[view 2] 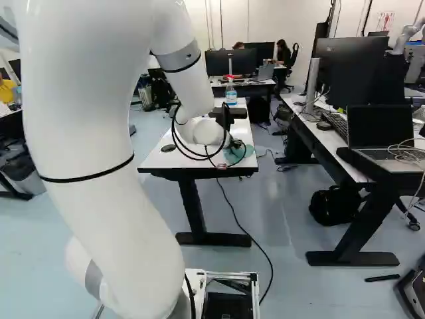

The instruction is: Clean the table with the green towel

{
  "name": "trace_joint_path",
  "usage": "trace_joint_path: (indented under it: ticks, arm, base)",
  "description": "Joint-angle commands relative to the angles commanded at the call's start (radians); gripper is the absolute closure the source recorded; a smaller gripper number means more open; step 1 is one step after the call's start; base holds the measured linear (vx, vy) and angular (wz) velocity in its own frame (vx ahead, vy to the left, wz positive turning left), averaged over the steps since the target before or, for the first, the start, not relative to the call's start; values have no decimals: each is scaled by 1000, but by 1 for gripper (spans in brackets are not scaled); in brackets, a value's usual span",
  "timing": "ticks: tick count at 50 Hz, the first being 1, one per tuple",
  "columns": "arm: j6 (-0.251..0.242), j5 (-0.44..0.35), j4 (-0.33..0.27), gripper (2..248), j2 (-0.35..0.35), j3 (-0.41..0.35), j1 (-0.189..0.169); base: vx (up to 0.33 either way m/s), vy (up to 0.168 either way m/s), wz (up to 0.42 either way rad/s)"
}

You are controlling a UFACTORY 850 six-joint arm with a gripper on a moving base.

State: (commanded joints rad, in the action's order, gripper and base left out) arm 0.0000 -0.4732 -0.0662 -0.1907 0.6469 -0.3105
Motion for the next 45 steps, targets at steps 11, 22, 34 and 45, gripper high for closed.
trace_joint_path:
  ticks: [11,22,34,45]
  arm:
    - [0,0,0,204,19,-4,0]
    - [0,0,0,204,46,-5,1]
    - [0,19,0,204,59,12,5]
    - [0,56,0,204,59,39,12]
  base:
    - [0,0,0]
    - [0,0,0]
    - [0,0,0]
    - [0,0,0]
